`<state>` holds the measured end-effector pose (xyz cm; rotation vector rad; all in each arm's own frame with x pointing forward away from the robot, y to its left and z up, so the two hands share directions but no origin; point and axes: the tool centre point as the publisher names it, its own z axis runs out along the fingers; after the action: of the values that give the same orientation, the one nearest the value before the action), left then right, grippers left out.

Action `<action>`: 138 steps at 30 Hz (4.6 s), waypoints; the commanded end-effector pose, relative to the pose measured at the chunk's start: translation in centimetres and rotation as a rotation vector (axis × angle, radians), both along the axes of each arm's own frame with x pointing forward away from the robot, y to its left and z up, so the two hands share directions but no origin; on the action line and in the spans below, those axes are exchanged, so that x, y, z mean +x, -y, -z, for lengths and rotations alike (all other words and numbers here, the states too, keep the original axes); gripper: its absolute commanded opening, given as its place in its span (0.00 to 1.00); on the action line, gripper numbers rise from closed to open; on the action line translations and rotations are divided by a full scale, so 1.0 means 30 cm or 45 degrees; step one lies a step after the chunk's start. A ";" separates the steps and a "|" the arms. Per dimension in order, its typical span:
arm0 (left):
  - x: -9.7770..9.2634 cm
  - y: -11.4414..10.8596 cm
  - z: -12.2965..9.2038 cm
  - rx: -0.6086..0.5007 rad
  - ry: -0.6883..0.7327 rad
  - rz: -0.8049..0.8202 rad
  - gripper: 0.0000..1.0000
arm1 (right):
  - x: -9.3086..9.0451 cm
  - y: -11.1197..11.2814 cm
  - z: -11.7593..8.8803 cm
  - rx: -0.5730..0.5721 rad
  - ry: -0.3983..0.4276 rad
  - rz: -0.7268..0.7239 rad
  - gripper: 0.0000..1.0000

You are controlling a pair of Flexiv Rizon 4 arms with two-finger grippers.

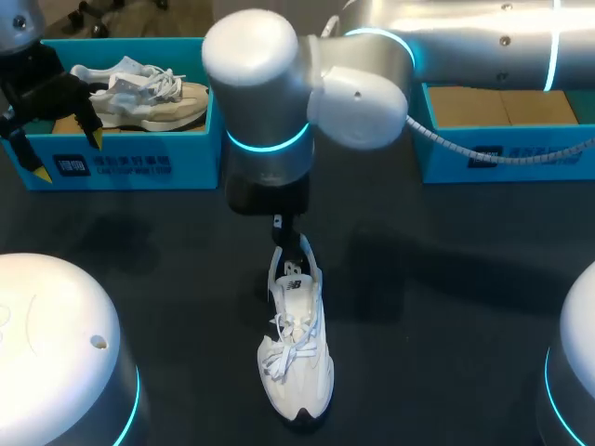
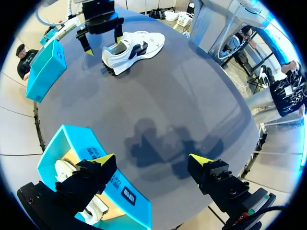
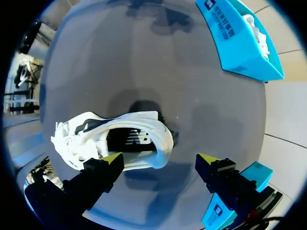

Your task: Take the shoe out of the shoebox, open the shoe tongue, remove and reinsert the insole, then place the shoe into the shoebox

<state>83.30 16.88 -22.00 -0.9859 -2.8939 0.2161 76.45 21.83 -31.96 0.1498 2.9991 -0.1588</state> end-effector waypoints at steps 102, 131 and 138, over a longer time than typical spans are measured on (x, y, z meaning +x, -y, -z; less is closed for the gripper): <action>0.000 0.000 -0.002 0.003 -0.001 0.001 1.00 | 0.653 0.591 -0.502 -0.158 0.346 -0.073 0.00; 0.000 0.000 -0.002 0.003 -0.001 0.001 1.00 | 0.915 0.834 -0.676 -0.154 0.322 -0.069 0.00; 0.000 0.000 -0.002 0.003 -0.001 0.001 1.00 | 1.134 0.970 -0.668 -0.109 0.292 -0.053 0.00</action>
<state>83.30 16.87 -22.00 -0.9861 -2.8938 0.2161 106.87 -6.02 -11.73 0.0934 2.6996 -0.3003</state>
